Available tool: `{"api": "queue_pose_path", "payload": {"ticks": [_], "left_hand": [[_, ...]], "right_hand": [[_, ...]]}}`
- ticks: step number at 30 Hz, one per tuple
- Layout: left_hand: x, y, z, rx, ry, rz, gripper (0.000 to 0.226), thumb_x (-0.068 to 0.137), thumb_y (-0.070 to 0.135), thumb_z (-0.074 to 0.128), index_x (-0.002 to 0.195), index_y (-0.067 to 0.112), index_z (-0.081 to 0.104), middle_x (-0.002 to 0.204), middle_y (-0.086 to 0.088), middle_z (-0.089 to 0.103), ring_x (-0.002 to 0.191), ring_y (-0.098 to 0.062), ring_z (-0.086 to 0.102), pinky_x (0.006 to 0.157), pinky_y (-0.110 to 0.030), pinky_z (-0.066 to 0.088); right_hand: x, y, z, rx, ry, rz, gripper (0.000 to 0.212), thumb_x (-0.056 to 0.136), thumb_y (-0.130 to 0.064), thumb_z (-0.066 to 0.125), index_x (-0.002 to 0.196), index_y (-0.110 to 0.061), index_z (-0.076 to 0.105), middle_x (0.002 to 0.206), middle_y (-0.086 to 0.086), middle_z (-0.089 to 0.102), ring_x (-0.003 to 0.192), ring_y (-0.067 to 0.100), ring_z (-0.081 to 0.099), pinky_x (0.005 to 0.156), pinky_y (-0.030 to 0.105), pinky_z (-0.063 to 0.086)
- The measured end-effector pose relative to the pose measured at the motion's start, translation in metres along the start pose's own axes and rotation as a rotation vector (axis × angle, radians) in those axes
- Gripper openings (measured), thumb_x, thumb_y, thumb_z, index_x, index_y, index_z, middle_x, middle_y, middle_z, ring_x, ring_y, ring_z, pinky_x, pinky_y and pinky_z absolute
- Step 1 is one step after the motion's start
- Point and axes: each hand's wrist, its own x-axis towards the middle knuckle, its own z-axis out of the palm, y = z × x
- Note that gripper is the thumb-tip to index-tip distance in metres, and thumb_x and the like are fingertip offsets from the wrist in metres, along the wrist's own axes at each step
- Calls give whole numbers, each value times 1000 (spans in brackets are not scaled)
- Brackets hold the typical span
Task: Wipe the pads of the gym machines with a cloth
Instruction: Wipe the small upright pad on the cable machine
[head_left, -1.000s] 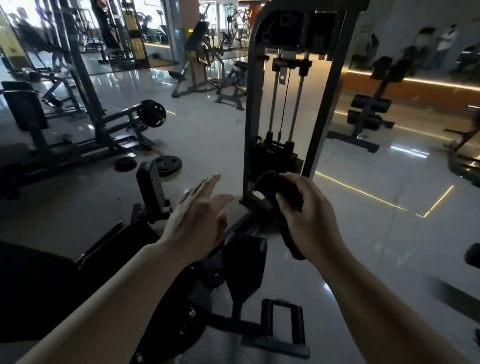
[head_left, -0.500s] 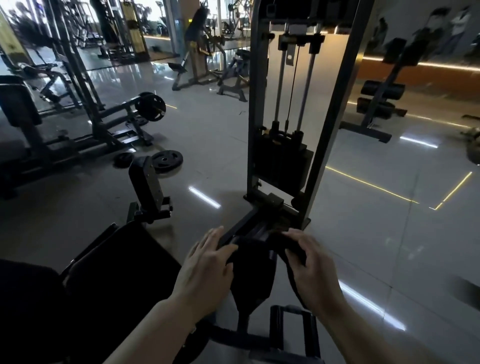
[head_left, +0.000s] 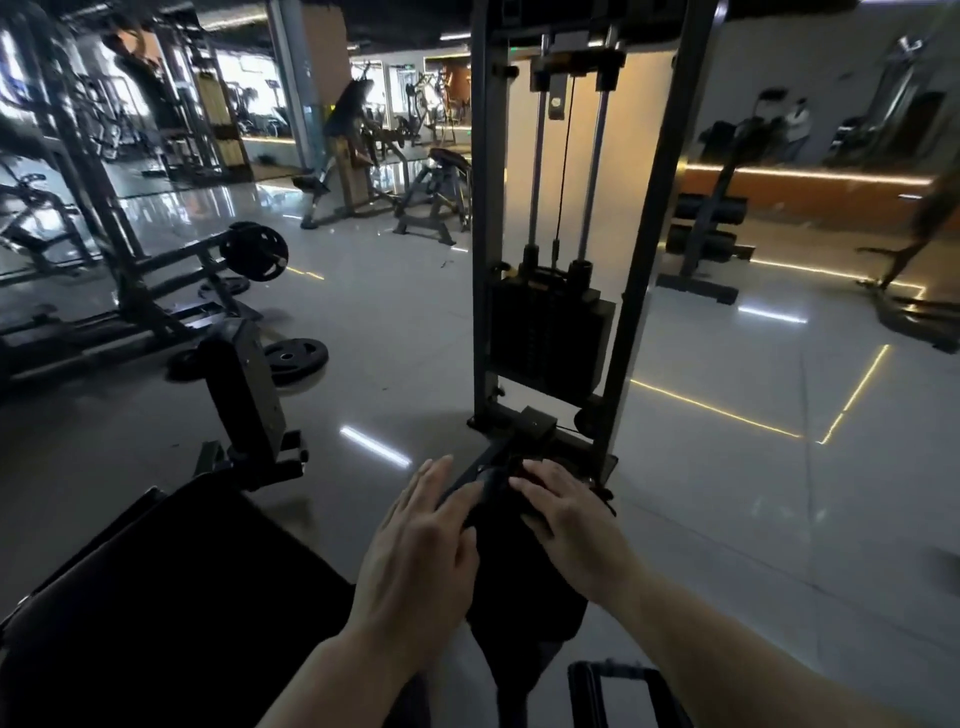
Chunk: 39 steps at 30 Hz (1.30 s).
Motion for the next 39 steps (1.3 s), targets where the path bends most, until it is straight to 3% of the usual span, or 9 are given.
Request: {"api": "queue_pose_path", "payload": {"ticks": [3, 7, 11, 16, 18, 21, 24, 33, 39], "left_hand": [[12, -9, 26, -19, 60, 34, 45, 92, 12, 51, 137, 21, 48, 152, 0, 33, 140, -17, 31, 110, -31, 32], [23, -27, 62, -40, 85, -4, 49, 96, 15, 46, 144, 19, 38, 154, 4, 29, 142, -11, 24, 111, -20, 19], [19, -41, 94, -63, -12, 42, 62, 85, 10, 44, 144, 28, 31, 146, 11, 38, 132, -15, 41, 104, -28, 37], [13, -46, 108, -90, 81, 97, 66, 88, 6, 47, 146, 27, 24, 149, 15, 33, 125, -16, 46, 85, -21, 37], [13, -50, 114, -120, 97, 96, 69, 87, 7, 48, 147, 29, 21, 152, 16, 28, 125, -15, 47, 84, -20, 39], [15, -58, 121, -88, 69, 63, 80, 87, 20, 55, 151, 31, 9, 156, 19, 14, 133, -14, 41, 100, -26, 39], [24, -67, 129, -75, 21, 54, 87, 84, 39, 57, 152, 28, 4, 159, 10, 12, 139, -12, 31, 109, -31, 34], [28, -55, 112, -16, 65, 124, 60, 79, 14, 46, 139, 20, 39, 137, -1, 50, 111, -28, 58, 88, -40, 49], [29, -62, 117, 39, 72, 139, 69, 77, 27, 61, 141, 18, 37, 132, 1, 55, 105, -24, 63, 80, -37, 54]], "right_hand": [[-4, 13, 20, -93, 55, -36, 48, 93, -46, 34, 134, -27, 51, 142, -5, 47, 132, 16, 43, 107, 37, 38], [-6, 25, 17, -169, 126, -118, 52, 91, -52, 32, 135, -31, 49, 142, -9, 46, 131, 13, 43, 108, 31, 26], [-10, 39, 14, -91, 153, -149, 44, 98, -42, 40, 140, -29, 43, 148, -10, 37, 135, 10, 34, 107, 24, 24], [-15, 48, 29, 90, 405, 18, 28, 98, -32, 45, 119, -18, 57, 122, -2, 56, 104, 12, 57, 85, 21, 46], [-13, 40, 37, 31, 449, 84, 33, 99, -31, 43, 125, -16, 56, 128, 1, 55, 114, 14, 54, 96, 24, 42], [-1, 9, 44, -137, 400, 63, 41, 101, -32, 36, 137, -16, 47, 142, 0, 46, 132, 14, 38, 112, 26, 21], [16, -19, 44, -166, 268, -40, 43, 102, -33, 32, 141, -17, 42, 146, -2, 42, 134, 13, 36, 113, 27, 18], [-12, 37, 13, -33, 247, 54, 33, 99, -27, 43, 126, -13, 57, 123, 0, 61, 107, 18, 58, 87, 29, 46], [23, -7, 37, -210, 180, -104, 42, 100, -33, 39, 138, -19, 48, 145, -5, 45, 132, 13, 42, 110, 31, 29]]}}
